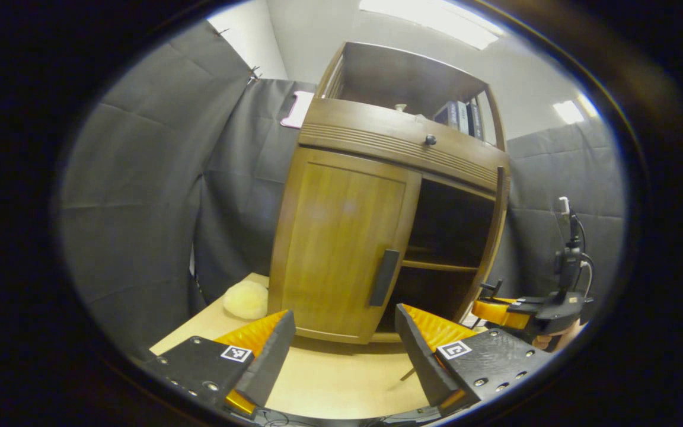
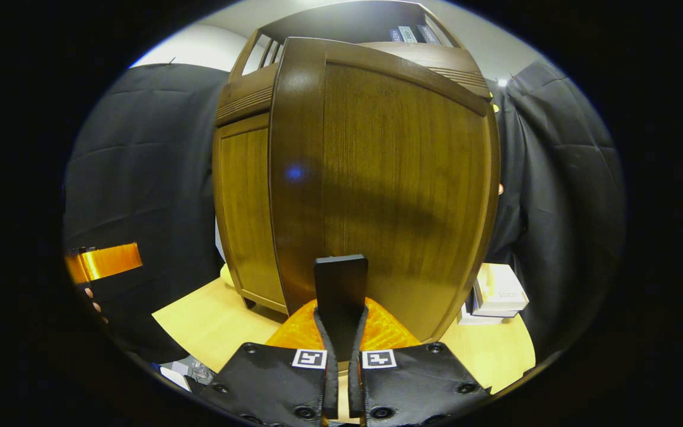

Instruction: Open the right door of the double-door shoe cabinet with the right hand, and open the left door with the left hand.

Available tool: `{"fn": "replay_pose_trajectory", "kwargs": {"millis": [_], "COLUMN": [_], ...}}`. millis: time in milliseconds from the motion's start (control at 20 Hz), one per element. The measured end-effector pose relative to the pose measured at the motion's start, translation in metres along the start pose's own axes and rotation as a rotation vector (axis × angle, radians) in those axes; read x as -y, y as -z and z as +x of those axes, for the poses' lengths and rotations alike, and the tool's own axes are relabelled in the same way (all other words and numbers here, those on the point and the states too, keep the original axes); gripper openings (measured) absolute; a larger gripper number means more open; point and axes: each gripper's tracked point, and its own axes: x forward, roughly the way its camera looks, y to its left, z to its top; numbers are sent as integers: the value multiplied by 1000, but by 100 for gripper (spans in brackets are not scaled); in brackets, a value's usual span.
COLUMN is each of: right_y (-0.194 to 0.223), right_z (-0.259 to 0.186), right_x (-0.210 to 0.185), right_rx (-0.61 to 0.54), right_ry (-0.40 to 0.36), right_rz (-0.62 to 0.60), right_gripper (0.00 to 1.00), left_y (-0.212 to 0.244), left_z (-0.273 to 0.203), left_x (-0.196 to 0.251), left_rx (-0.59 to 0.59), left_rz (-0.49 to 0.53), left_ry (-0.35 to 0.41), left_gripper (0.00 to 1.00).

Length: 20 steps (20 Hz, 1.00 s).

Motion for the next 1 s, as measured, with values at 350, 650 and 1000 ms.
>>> {"fn": "replay_pose_trajectory", "kwargs": {"millis": [350,650,1000], "right_y": [12,19,22], "right_z": [-35,-63,-81], "right_x": [27,60,88], "right_rx": [-54,-46,-43], "right_ry": [55,127,186], "right_rz": [39,51,29], "right_gripper": [8,4,3], "left_y": [10,14,14], "left_z": [22,36,57], "left_x": [7,10,18], "left_rx": [-20,-37,-46], "left_rz": [13,17,33], "left_ry": [62,122,179], "left_gripper": [100,100,100]}}
